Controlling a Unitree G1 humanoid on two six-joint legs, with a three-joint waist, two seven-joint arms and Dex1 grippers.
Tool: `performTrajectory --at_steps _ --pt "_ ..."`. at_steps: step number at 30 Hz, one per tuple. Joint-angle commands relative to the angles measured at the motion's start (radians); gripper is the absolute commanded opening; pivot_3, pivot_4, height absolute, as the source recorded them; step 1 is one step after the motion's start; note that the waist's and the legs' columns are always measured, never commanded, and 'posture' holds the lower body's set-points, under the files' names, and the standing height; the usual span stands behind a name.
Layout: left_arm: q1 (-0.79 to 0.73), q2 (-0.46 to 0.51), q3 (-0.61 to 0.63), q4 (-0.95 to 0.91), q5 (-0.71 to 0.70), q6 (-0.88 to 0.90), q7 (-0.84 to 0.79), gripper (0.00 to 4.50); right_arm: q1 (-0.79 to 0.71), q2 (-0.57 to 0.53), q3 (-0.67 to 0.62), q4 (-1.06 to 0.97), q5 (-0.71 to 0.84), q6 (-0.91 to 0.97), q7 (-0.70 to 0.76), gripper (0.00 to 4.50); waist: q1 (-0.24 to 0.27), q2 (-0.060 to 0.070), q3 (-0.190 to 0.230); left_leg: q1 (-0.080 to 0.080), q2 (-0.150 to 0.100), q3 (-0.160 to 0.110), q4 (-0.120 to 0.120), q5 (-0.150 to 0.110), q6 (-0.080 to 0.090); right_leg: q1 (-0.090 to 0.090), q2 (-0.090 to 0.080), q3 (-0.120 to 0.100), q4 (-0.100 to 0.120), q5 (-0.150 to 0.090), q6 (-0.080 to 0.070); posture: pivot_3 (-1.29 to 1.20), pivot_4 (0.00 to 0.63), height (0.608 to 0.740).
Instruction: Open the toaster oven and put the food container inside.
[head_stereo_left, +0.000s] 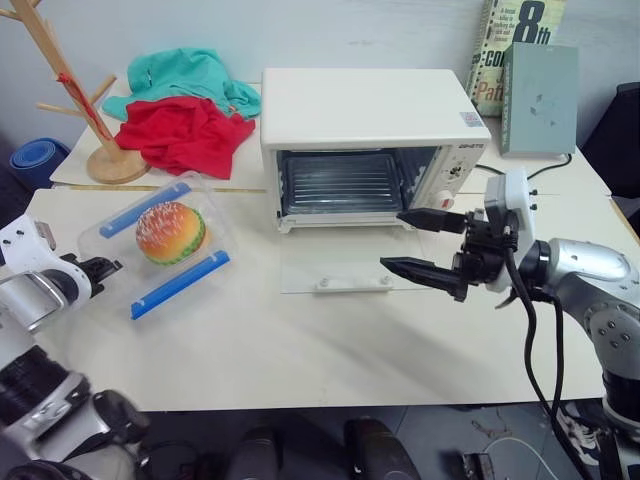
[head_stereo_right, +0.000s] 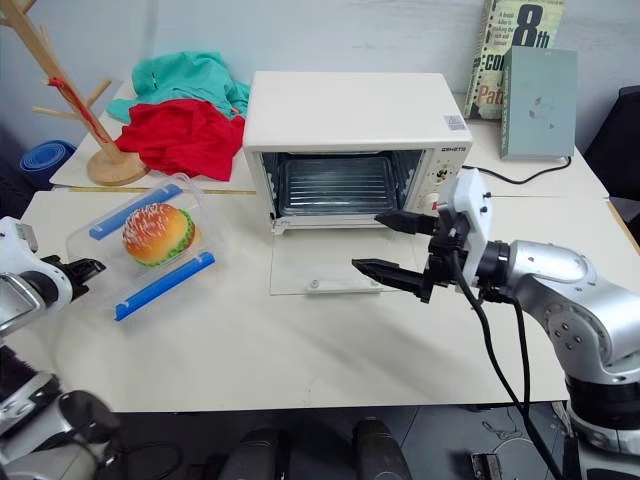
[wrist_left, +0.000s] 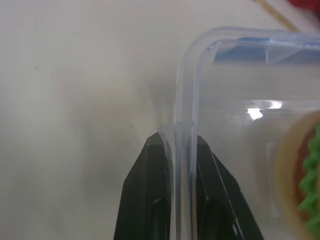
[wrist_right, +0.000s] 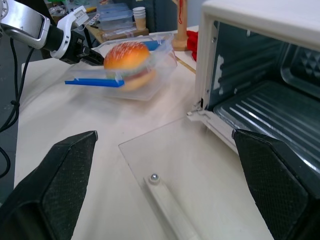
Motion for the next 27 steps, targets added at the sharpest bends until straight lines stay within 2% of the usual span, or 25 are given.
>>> performTrajectory --at_steps 1,5,8,14,20,27 --pt "0.042 0.084 -0.082 -0.001 -0.046 -0.039 -0.150 0.09 0.040 -0.033 -0.073 -0.069 0.017 -0.001 -0.020 4.50 0.001 0.000 0.000 0.000 0.000 0.000 -0.001 0.000 0.000 0.000 0.000 0.000 -0.001 0.000 0.000 0.00 0.150 0.740" --pt "0.048 0.140 -0.152 -0.017 -0.111 -0.052 -0.298 0.09 0.083 -0.045 -0.107 -0.078 0.014 0.003 -0.051 4.50 0.003 0.000 0.000 0.000 0.000 0.000 -0.001 0.000 0.000 0.000 -0.001 0.000 -0.003 0.000 0.000 0.00 0.150 0.740" --pt "0.034 0.158 -0.252 -0.070 -0.171 -0.076 -0.403 0.09 0.127 -0.046 -0.150 -0.088 0.026 0.004 -0.068 4.50 0.008 0.000 0.000 -0.001 0.000 0.000 -0.001 0.000 0.000 0.001 -0.001 -0.001 -0.003 0.000 -0.001 0.00 0.150 0.740" --pt "-0.060 0.074 -0.433 -0.120 -0.182 -0.098 -0.424 0.09 0.199 -0.051 -0.195 -0.102 0.008 -0.010 -0.089 4.50 0.007 0.000 0.000 -0.001 -0.001 0.001 -0.001 -0.001 0.002 0.001 -0.001 0.000 -0.004 0.000 0.000 0.00 0.150 0.740" --pt "-0.231 -0.038 -0.653 -0.075 -0.134 -0.139 -0.392 0.09 0.285 -0.080 -0.335 -0.126 0.026 -0.007 -0.091 4.50 0.008 0.001 0.000 -0.001 -0.002 0.002 0.000 -0.001 0.003 0.001 0.004 0.002 -0.003 0.000 0.001 0.00 0.150 0.740" --pt "-0.348 -0.118 -0.779 0.020 -0.077 -0.168 -0.383 0.09 0.395 -0.099 -0.487 -0.175 0.071 -0.004 -0.084 4.50 0.007 0.001 0.001 0.000 -0.005 0.004 0.001 -0.001 0.004 0.001 0.005 0.004 -0.003 0.001 0.002 0.00 0.150 0.740"
